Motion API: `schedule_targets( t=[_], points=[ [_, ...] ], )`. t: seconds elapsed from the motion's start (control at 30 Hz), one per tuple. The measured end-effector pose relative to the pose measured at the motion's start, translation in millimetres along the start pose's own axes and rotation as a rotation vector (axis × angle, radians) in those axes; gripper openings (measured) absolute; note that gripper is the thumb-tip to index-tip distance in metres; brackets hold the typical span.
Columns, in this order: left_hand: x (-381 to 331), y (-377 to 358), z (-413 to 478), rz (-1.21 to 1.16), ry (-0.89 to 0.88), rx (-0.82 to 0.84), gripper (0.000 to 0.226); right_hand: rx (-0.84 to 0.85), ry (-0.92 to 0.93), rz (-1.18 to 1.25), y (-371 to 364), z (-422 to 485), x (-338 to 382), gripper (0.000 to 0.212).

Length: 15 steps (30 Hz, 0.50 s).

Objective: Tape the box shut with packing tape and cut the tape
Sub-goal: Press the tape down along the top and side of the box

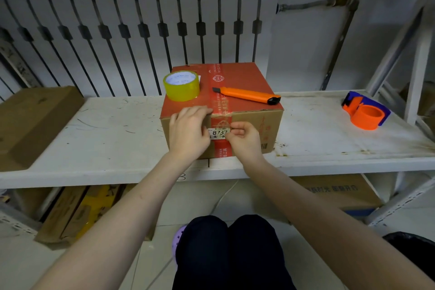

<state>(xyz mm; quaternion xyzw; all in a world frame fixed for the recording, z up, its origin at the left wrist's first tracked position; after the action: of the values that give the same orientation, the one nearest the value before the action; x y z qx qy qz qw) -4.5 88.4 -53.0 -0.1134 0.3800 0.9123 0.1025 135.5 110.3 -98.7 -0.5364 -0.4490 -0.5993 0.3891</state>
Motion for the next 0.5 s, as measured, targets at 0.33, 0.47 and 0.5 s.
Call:
schedule_targets(
  t=[0.33, 0.47, 0.5],
  points=[
    [0.0, -0.3, -1.1, -0.028, 0.012, 0.005, 0.051, -0.059, -0.119, 0.110, -10.2, -1.9, 0.5, 0.020],
    [-0.6, 0.3, -0.9, -0.004, -0.008, 0.019, 0.053, -0.107, -0.169, 0.102, -10.6, 1.9, 3.0, 0.012],
    [-0.3, 0.4, -1.0, 0.013, -0.018, 0.030, 0.055, -0.099, -0.173, 0.097, -10.8, 1.8, 3.4, 0.015]
  ],
)
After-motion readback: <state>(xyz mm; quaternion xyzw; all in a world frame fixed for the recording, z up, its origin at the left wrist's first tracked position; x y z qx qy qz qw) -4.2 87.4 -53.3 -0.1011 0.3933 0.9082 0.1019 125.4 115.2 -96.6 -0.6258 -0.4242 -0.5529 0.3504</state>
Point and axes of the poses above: each hand's wrist, its own z-axis towards the middle knuckle, its own y-axis out of the back of the hand, x = y × z, the point moved 4 cm from there along z, towards the middle knuckle, and after that the axes turned 14 degrees about -x, right-handed, at the moved point
